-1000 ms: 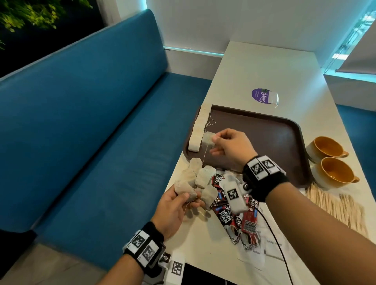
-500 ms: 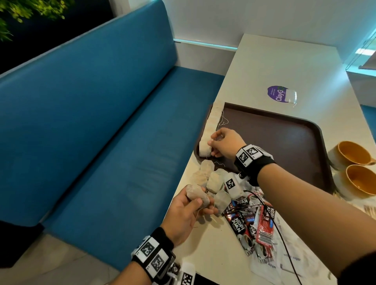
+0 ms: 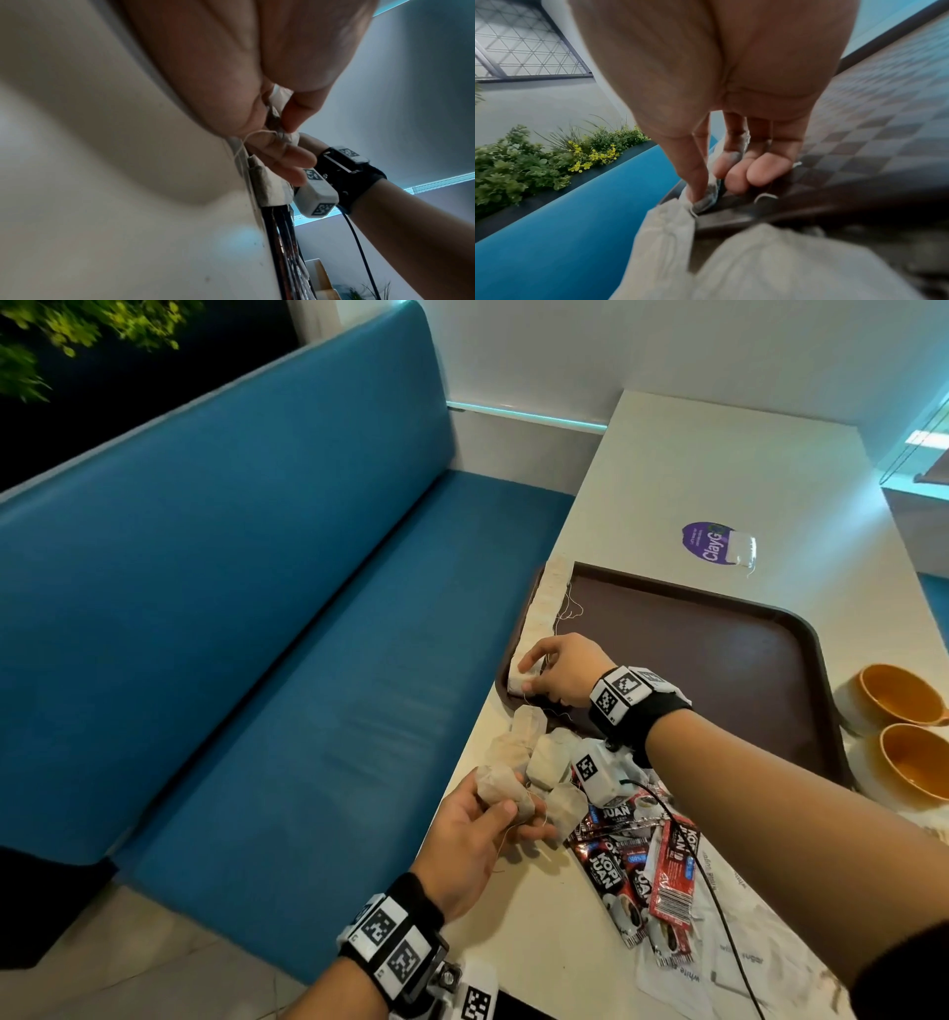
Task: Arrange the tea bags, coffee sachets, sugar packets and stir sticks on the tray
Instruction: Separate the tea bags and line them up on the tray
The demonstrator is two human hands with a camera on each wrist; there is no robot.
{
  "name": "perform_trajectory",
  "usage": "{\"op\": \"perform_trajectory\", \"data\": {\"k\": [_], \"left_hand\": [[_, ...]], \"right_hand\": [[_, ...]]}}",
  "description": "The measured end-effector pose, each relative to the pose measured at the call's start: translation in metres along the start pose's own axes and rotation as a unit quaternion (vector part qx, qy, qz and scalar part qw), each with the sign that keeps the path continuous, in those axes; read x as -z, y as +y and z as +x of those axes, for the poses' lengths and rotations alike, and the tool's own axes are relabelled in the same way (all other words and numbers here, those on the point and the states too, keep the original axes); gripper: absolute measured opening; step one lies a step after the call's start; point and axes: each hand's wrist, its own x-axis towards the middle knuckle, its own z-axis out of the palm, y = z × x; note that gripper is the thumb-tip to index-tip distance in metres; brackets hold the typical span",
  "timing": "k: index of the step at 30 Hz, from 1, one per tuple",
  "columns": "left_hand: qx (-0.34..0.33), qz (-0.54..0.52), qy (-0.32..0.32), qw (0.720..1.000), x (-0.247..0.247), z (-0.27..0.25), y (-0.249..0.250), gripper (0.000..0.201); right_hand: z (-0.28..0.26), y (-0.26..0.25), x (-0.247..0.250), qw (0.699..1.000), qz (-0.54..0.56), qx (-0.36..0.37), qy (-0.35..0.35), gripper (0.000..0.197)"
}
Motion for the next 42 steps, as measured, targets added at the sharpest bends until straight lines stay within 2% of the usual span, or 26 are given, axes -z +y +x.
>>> {"op": "perform_trajectory", "data": {"k": [5,9,14,19,23,26,31,36,39,42], "left_hand": [[-0.003,0.019,-0.008,1.000,0.001,-0.001,0.001,0.017],[0.000,0.021,-0.007,1.000,-0.002,-0.002,0.002,0.022],[-0.003,-0.033,-0.008,0.999,-0.007,-0.003,0.003,0.039],[-0.009,-0.009,-0.011,1.000,-0.007,-0.004,0.002,0.038],[-0.002,0.012,-0.012,1.000,-0.004,-0.004,0.001,0.031],[-0.009,0.031,-0.014,0.999,-0.003,-0.004,-0.001,0.020],[-0.009,0.034,-0.029,0.999,-0.004,-0.006,0.001,0.022],[0.000,0.038,-0.033,0.999,-0.007,-0.009,0.005,0.019],[-0.001,0.030,-0.015,0.999,-0.006,-0.007,0.004,0.014],[-0.009,0.001,-0.011,1.000,-0.003,-0.005,0.004,0.014]], "right_hand": [[-0.009,0.000,0.005,0.999,0.038,0.006,0.010,0.018],[-0.047,-0.005,0.013,0.989,0.143,0.025,0.040,0.009],[-0.116,-0.008,0.004,0.978,0.202,0.043,-0.008,0.015],[-0.159,0.008,-0.023,0.970,0.243,0.007,-0.018,0.022],[-0.181,0.025,-0.038,0.969,0.245,0.021,0.008,0.012],[-0.191,0.030,-0.039,0.961,0.275,0.028,0.023,0.010],[-0.199,0.034,-0.037,0.941,0.334,0.014,0.043,0.013],[-0.199,0.034,-0.036,0.944,0.325,0.029,0.049,0.009],[-0.194,0.033,-0.031,0.939,0.340,0.008,0.046,0.010],[-0.182,0.031,-0.014,0.938,0.339,-0.010,0.078,0.010]]}}
